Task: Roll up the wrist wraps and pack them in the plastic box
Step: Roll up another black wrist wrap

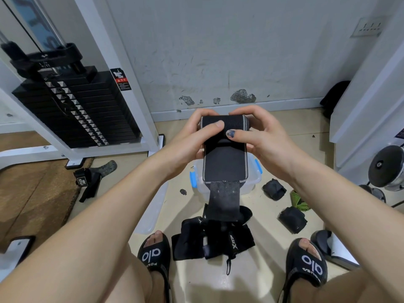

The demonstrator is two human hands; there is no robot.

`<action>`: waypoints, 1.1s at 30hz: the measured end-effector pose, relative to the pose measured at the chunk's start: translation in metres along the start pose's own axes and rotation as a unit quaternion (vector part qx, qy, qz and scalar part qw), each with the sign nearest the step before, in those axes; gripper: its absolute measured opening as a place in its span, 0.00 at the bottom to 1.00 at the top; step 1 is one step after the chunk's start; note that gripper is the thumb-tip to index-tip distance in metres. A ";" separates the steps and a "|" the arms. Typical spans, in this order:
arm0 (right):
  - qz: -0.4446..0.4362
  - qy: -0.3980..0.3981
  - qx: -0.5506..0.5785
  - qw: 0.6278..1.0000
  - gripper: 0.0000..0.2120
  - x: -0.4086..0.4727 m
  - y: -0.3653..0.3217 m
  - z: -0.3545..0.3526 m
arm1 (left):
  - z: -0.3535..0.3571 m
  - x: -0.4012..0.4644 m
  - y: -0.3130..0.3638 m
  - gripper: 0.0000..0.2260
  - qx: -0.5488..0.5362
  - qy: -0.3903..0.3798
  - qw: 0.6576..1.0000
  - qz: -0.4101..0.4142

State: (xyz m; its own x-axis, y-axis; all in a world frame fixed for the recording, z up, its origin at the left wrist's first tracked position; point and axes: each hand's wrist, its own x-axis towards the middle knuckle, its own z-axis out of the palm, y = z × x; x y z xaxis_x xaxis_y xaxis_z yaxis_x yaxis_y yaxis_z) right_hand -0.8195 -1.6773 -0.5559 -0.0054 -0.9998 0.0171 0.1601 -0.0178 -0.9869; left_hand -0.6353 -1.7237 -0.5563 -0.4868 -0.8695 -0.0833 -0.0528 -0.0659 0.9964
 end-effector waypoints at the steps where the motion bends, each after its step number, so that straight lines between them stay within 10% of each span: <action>1: 0.000 -0.004 -0.001 1.000 0.17 0.000 0.000 0.000 | 0.001 0.000 -0.001 0.07 0.009 0.007 1.000 -0.004; 18: 0.012 0.014 -0.018 1.000 0.13 0.002 -0.003 -0.003 | -0.003 0.000 -0.001 0.17 0.001 -0.026 0.999 0.045; 33: -0.007 0.008 -0.039 0.999 0.23 0.001 -0.002 -0.004 | 0.002 0.001 0.006 0.05 -0.081 0.024 0.996 -0.022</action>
State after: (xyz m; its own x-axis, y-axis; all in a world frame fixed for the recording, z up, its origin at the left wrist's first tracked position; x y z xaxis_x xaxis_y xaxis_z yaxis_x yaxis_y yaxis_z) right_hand -0.8233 -1.6780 -0.5548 -0.0221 -0.9993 0.0288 0.0819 -0.0305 -0.9962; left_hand -0.6382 -1.7236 -0.5505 -0.4443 -0.8864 -0.1300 0.0710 -0.1795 0.9812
